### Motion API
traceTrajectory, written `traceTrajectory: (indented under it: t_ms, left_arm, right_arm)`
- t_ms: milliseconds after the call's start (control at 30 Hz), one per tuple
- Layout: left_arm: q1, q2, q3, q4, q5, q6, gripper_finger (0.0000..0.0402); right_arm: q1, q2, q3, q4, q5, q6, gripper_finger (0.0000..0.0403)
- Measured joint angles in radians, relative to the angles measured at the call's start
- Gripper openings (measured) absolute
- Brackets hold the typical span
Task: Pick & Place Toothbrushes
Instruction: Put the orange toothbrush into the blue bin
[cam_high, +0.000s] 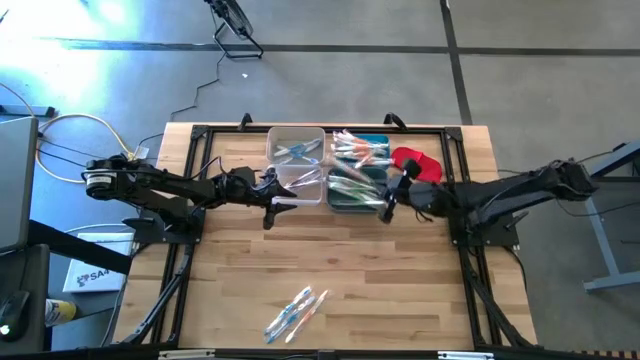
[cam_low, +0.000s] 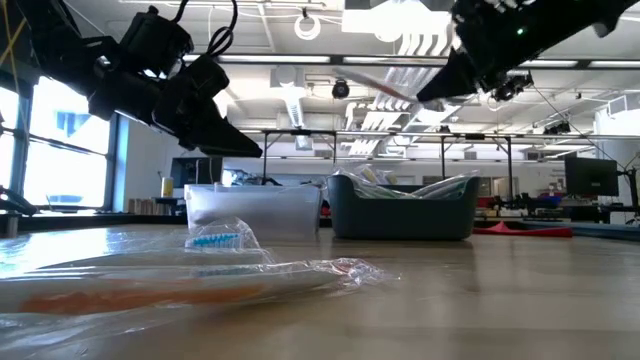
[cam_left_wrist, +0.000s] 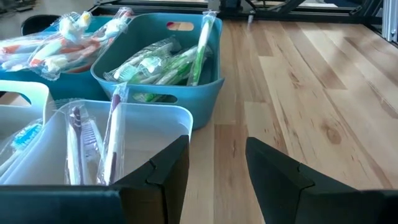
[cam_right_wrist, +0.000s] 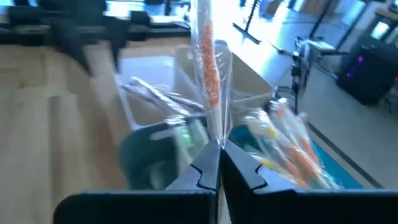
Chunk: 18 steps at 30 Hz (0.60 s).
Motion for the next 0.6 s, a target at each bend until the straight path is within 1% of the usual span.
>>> traceTrajectory:
  t_ms: [400,600]
  left_arm:
    - [0.000,0.000,0.000,0.000,0.000,0.007,0.0157]
    - [0.000,0.000,0.000,0.001,0.000,0.027,0.0157]
  right_arm:
    - [-0.388,0.012,0.000,-0.006,-0.322,-0.051,0.0004]
    - [-0.520,0.090,0.000,-0.008,-0.412,-0.065,0.0004]
